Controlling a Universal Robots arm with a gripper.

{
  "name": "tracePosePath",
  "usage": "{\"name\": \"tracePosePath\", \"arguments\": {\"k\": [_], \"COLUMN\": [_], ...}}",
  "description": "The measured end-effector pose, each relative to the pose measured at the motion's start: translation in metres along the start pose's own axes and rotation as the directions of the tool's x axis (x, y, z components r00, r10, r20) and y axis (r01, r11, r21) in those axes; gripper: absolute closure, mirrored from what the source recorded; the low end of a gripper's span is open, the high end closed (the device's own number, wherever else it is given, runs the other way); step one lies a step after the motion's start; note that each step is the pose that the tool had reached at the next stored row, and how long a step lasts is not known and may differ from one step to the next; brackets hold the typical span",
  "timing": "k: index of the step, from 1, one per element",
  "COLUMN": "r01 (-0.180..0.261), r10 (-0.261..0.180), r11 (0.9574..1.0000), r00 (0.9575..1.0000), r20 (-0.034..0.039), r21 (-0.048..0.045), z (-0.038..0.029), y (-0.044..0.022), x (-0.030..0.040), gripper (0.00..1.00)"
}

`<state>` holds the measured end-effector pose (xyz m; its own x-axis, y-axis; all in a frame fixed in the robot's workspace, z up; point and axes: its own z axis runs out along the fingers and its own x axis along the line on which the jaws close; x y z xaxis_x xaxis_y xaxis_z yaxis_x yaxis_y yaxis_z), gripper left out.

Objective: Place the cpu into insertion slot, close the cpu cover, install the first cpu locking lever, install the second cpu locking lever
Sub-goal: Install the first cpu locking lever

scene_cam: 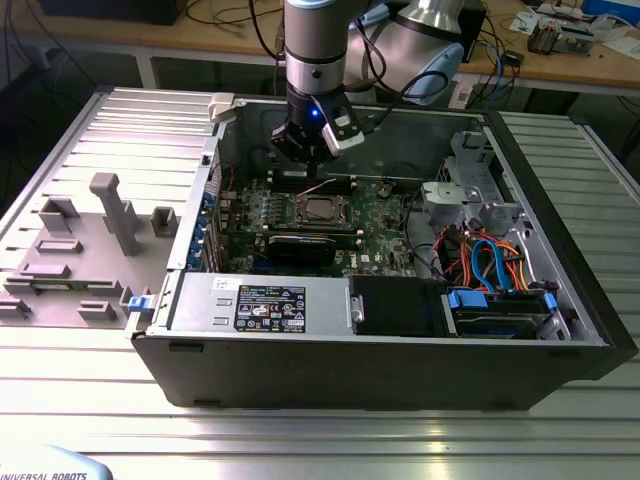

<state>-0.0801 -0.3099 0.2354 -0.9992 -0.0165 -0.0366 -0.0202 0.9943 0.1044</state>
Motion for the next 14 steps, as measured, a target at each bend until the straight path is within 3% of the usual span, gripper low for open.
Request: {"name": "tracePosePath", "arguments": {"k": [1,2,3,14], "r01": [0.0,0.001,0.001,0.001], "r10": [0.0,-0.001,-0.001,-0.001], "r11": [1.0,0.9996,0.9995,0.9995], "r00": [1.0,1.0,1.0,1.0], "r20": [0.0,-0.0008,-0.0015,-0.0022], "r21": [0.0,0.0295,0.0321,0.0322], "z": [0.0011,0.0042,0.0074,0.0117], "y": [-0.0008,-0.0005,0.0026,0.0031], "x": [-0.0041,-0.011,-0.0134,-0.0198], "gripper": [0.89,0.89,0.89,0.89]}}
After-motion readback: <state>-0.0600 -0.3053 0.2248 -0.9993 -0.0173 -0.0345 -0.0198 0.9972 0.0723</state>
